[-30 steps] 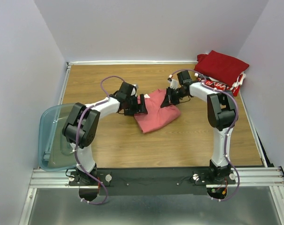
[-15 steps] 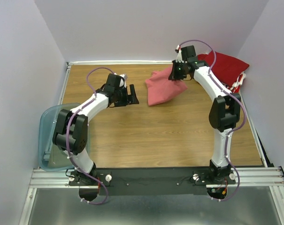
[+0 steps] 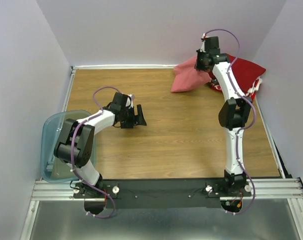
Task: Fold and stack the t-shirts
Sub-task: Neatly place the folded tshirt to the corner
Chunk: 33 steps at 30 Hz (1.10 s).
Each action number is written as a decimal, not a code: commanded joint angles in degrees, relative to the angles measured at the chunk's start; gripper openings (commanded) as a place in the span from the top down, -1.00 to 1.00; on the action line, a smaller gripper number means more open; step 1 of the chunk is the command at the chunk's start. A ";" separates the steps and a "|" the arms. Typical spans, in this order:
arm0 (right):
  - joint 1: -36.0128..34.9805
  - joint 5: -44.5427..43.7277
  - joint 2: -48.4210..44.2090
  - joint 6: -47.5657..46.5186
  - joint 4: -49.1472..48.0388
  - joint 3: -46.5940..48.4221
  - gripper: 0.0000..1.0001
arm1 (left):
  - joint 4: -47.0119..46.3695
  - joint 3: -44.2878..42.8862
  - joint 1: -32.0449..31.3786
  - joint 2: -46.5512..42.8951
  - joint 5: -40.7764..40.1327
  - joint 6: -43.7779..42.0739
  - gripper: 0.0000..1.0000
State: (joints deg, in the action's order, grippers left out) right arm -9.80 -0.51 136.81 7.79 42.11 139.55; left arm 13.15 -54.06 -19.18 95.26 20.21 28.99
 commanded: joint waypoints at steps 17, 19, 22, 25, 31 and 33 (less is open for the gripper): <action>17.26 13.52 2.85 10.13 -17.76 10.75 0.99 | 3.64 -1.57 0.20 -0.25 -0.69 3.96 -0.86; 18.50 13.35 2.50 10.31 -18.29 10.66 0.99 | 3.90 -1.66 0.20 -0.08 -0.52 4.31 -0.86; 20.51 13.96 1.97 10.84 -18.38 9.61 0.99 | 4.34 -1.92 0.02 -0.16 -0.61 4.32 -0.86; 21.58 13.87 0.56 9.71 -18.46 6.45 0.99 | 4.69 -2.19 -0.16 -0.08 -0.78 3.97 -0.86; 24.39 13.96 -1.46 8.82 -18.29 3.72 0.99 | 5.22 -2.10 -0.24 0.19 -0.87 3.61 -0.86; 25.27 13.87 -2.07 8.73 -18.29 3.02 0.99 | 5.31 -2.01 -0.42 0.27 -0.96 3.61 -0.86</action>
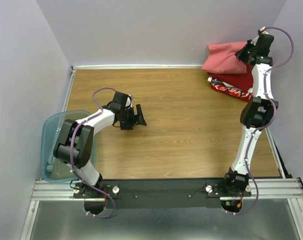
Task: Fold and stack the t-shirts
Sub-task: Neatly place the folded tshirt to the corner
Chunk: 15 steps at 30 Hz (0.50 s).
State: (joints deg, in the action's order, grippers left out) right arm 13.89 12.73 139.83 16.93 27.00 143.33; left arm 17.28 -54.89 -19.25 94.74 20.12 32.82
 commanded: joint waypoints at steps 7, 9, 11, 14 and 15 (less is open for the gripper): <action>3.42 -0.16 -7.64 -0.84 -3.19 -4.02 0.99 | 1.18 -1.27 -0.71 0.97 -0.96 -0.12 -0.86; 4.04 -0.51 -8.26 -1.02 -3.19 -4.90 0.99 | 1.00 -1.09 -0.79 0.97 -0.96 -0.12 -0.86; 4.56 -0.51 -8.70 -1.02 -3.10 -5.60 0.99 | 1.00 -1.00 -0.88 1.15 -0.96 -0.21 -0.86; 4.83 -0.78 -9.40 -1.37 -3.01 -7.88 0.99 | 0.92 -1.09 -0.97 1.41 -0.87 -0.39 -0.86; 4.83 -0.95 -9.57 -1.55 -3.01 -8.67 0.99 | 0.92 -1.09 -0.97 1.50 -0.87 -0.47 -0.86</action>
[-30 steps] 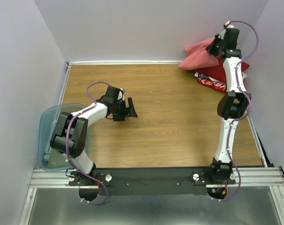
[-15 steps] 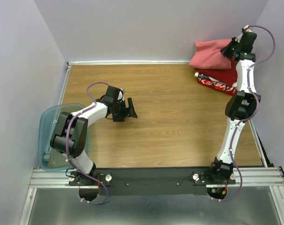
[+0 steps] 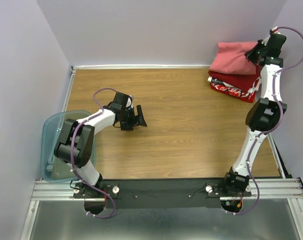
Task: Fold and stack the t-shirts
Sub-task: Neatly place the folded tshirt to the corner, then reset both grippers
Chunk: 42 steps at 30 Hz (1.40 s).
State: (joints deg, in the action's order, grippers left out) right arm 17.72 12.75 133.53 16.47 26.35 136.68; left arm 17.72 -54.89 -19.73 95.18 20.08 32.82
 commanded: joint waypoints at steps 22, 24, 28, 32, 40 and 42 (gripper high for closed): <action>1.01 -31.30 -17.50 -2.15 -4.20 -17.30 -0.91 | 2.06 -5.49 -0.58 -0.69 -2.76 -2.67 -0.87; 1.01 -31.47 -20.14 -1.44 -4.81 -20.65 -0.91 | 1.97 -5.84 -0.58 -2.01 -4.16 -3.29 -0.87; 0.22 -32.09 -29.19 -0.82 -8.23 -32.15 -0.97 | 1.10 -6.10 -0.58 -4.73 -6.01 -3.46 -0.87; -2.06 -28.85 -41.47 -1.61 -11.05 -44.88 -1.00 | -0.04 -6.45 -0.58 -8.33 -8.03 -2.85 -0.87; -13.65 -20.41 -56.69 -2.06 -11.06 -62.29 -1.00 | -3.21 -4.79 -0.75 -17.73 -14.97 -0.04 -0.87; -16.21 -19.88 -58.73 -0.92 -10.97 -65.65 -1.00 | -3.74 -4.35 -0.75 -19.57 -16.29 0.49 -0.87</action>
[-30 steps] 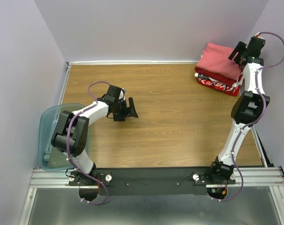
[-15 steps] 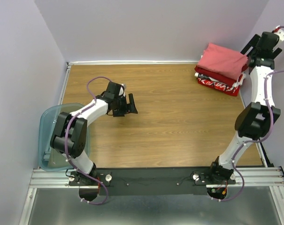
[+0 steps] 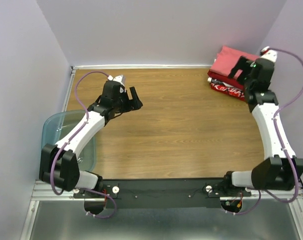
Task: Fold and stack the t-shirts
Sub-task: Reset both grippers
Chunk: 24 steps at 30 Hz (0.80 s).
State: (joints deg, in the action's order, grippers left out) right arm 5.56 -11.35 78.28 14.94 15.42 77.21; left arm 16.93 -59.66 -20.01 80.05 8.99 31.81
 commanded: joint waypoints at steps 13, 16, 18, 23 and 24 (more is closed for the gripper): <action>-24.98 0.81 -6.83 7.73 0.93 -19.73 -1.00 | -2.78 0.07 -1.00 -13.34 -16.99 4.13 -0.87; -27.36 -0.68 -6.12 8.96 1.01 -20.69 -1.00 | -2.78 0.16 -1.26 -14.57 -18.39 3.79 -0.87; -27.97 -0.77 -6.30 9.93 0.93 -21.31 -1.00 | -2.78 0.42 -1.35 -15.27 -18.84 3.52 -0.87; -27.97 -0.69 -6.56 10.29 0.93 -22.01 -1.00 | -3.13 1.82 -1.79 -17.99 -20.15 3.17 -0.87; -27.97 -0.60 -6.47 10.11 1.01 -21.93 -1.00 | -3.30 2.09 -1.87 -18.35 -20.33 3.17 -0.87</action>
State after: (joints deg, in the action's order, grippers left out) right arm -22.06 -9.87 71.92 24.05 16.38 56.21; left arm 14.74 -59.00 -21.39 64.25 -7.97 35.35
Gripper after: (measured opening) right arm 0.997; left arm 0.937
